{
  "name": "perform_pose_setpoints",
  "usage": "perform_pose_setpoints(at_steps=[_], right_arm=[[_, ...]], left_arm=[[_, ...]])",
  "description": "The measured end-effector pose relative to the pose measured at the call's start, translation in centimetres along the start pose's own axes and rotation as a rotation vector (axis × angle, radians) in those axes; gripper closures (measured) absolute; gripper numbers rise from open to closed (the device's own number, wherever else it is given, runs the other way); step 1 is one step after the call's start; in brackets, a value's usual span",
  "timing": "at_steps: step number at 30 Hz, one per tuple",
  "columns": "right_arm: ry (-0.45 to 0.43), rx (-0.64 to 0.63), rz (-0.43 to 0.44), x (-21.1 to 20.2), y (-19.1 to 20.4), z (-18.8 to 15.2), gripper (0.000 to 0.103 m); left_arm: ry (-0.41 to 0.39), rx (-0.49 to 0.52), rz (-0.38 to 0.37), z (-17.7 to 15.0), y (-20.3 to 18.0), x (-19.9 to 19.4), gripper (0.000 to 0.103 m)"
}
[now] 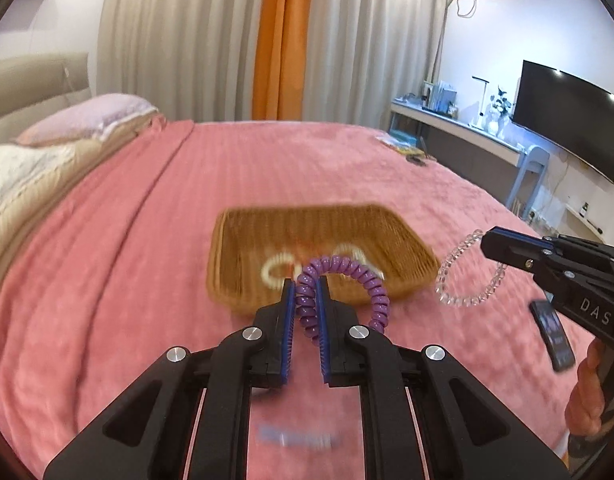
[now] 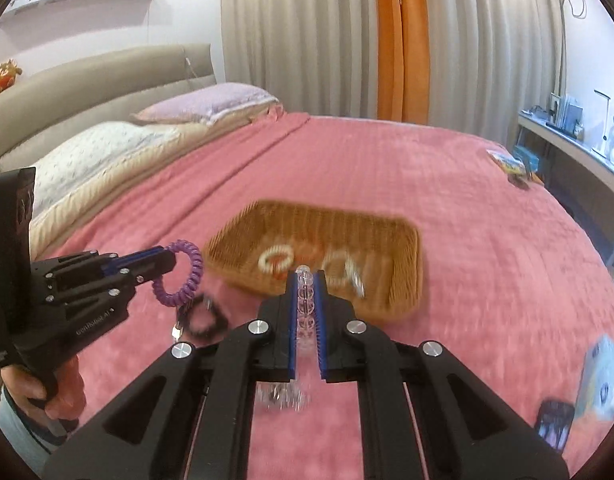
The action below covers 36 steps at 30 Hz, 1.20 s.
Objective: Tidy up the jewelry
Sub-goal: 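Lower both items into the wicker basket and open both tools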
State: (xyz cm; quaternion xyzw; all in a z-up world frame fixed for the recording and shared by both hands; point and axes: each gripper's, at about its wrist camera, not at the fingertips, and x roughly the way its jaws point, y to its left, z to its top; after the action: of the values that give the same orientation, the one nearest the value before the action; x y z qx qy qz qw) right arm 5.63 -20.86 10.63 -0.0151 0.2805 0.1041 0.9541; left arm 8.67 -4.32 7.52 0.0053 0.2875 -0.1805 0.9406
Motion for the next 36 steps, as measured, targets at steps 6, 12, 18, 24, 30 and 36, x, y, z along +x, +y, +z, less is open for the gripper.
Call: perform_pose_setpoints(at_steps=[6, 12, 18, 24, 30, 36], right_arm=[[0.016, 0.030, 0.010, 6.3, -1.9, 3.0, 0.097], [0.091, 0.094, 0.019, 13.3, -4.4, 3.0, 0.097], [0.150, 0.155, 0.024, 17.2, -6.4, 1.5, 0.097], [0.181, 0.172, -0.020, 18.7, -7.3, 0.6, 0.096], [0.168, 0.208, -0.006, 18.1, -8.2, 0.5, 0.080], [0.116, 0.224, 0.013, 15.1, -8.1, 1.0, 0.064]], left_arm=[[0.018, -0.013, 0.010, 2.9, 0.7, 5.5, 0.094], [0.102, -0.062, 0.017, 3.2, 2.5, 12.4, 0.094], [0.196, -0.084, 0.039, 1.3, 3.4, 16.7, 0.094], [0.224, -0.080, 0.044, 0.7, 3.4, 17.3, 0.093], [0.205, -0.090, 0.027, 0.9, 3.5, 16.5, 0.065], [0.134, -0.110, -0.008, 1.7, 3.7, 12.6, 0.063]])
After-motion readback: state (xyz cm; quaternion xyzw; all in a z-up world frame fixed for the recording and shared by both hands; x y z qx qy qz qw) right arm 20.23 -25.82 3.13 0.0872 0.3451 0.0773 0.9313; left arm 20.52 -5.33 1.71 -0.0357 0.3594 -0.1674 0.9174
